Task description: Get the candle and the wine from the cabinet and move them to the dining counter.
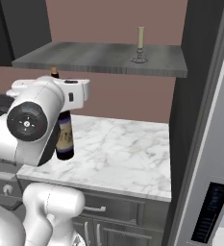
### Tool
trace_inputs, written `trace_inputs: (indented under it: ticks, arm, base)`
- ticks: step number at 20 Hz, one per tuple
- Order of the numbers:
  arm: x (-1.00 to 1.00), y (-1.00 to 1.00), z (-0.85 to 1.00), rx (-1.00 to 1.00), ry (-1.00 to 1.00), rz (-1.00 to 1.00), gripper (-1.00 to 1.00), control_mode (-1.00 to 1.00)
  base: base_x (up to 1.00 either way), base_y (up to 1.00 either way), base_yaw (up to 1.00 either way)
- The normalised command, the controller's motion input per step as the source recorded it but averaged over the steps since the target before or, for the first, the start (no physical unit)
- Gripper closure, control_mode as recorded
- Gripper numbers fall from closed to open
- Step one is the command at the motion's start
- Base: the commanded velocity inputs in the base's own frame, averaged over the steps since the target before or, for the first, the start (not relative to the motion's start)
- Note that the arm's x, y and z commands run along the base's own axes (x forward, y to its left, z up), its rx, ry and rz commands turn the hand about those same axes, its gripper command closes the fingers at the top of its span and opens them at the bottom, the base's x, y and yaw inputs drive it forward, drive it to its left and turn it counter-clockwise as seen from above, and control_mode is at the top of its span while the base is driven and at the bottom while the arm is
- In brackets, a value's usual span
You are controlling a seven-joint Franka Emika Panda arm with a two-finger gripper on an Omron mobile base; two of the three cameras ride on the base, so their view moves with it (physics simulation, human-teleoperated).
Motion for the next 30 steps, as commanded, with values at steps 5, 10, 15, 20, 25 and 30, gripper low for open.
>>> trace_inputs:
  ticks: [5, 10, 15, 20, 25, 30]
  arm:
    - [0.00, 0.00, -0.06, 0.00, 0.05, 0.00, 1.00, -1.00]
    - [0.01, 0.00, -0.05, 0.00, 0.00, 0.00, 1.00, -1.00]
    - [0.00, 0.00, 0.00, 0.00, 0.00, 0.00, 1.00, -1.00]
    - [0.02, 0.02, 0.00, 0.00, 0.00, 0.00, 1.00, -1.00]
    - [0.03, 0.14, 0.00, -0.02, 0.00, 0.00, 1.00, -1.00]
    - [0.04, 0.23, 0.00, -0.05, 0.02, 0.00, 1.00, -1.00]
  base:
    - [0.00, 0.00, 0.00]
    - [0.00, 0.00, 0.00]
    - [0.00, 0.00, 0.00]
    - [0.00, 0.00, 0.00]
    - [0.00, 0.00, 0.00]
    - [0.00, 0.00, 0.00]
